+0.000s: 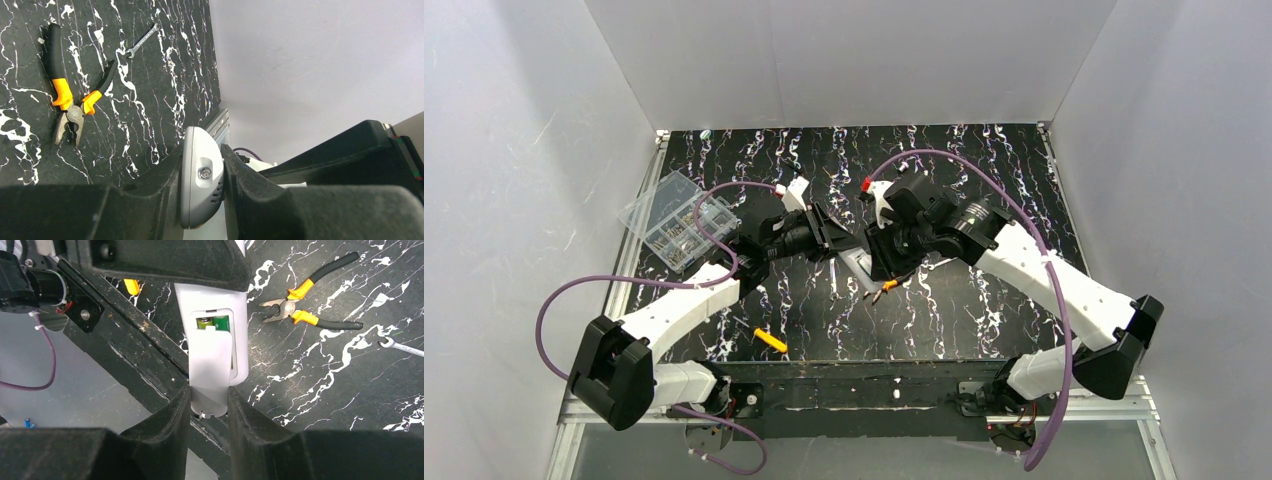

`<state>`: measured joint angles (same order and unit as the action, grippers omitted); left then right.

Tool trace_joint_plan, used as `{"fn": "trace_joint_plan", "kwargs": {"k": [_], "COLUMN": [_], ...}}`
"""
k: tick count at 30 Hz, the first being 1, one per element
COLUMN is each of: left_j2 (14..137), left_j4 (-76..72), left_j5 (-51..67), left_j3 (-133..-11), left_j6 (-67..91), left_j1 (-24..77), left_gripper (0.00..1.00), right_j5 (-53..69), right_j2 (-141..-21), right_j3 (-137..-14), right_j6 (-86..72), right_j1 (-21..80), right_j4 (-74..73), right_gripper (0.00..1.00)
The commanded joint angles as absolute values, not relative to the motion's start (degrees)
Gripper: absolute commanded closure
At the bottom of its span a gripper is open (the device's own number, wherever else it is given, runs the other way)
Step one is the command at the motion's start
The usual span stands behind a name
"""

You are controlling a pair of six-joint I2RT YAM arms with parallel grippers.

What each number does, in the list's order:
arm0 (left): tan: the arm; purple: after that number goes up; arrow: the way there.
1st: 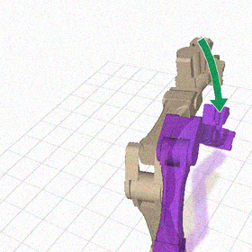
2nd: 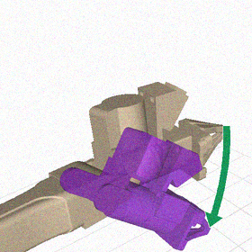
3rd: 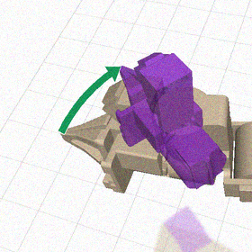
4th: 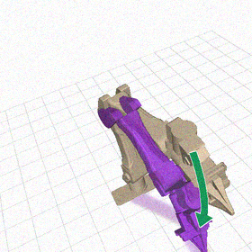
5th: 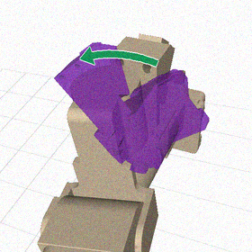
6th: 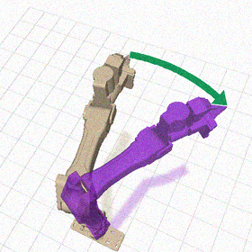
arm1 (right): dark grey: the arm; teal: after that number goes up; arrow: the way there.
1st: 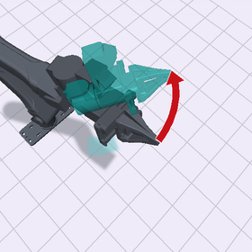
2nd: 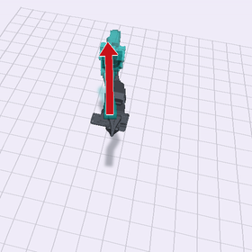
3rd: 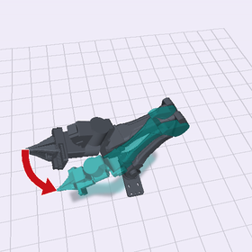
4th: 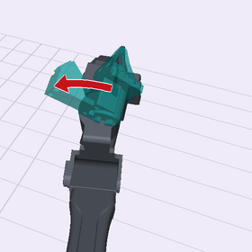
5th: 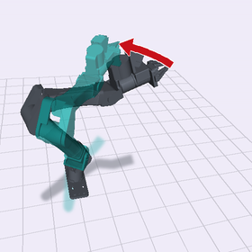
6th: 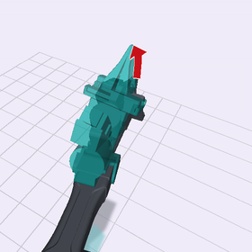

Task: Load the batteries into the remote control

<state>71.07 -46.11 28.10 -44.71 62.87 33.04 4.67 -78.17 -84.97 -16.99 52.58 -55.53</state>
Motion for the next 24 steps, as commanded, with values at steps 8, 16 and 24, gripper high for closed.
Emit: {"fn": "trace_joint_plan", "kwargs": {"k": [8,16,24], "left_j2": [70.6,70.8,71.4], "left_j4": [-49.9,-51.0,-52.6], "left_j5": [30.5,31.1,32.0], "left_j3": [-45.3,-44.9,-44.8], "left_j6": [63.7,64.7,65.4], "left_j1": [33.4,33.4,33.4], "left_gripper": [1.0,1.0,1.0], "right_j5": [2.7,2.7,3.2], "right_j2": [-80.5,-81.3,-81.5], "right_j3": [-88.4,-89.5,-89.3], "right_j6": [-15.3,-15.1,-14.9], "right_j1": [52.6,52.6,52.6], "right_j4": [-55.2,-55.0,-54.5], "right_gripper": [0.71,0.71,0.71]}}
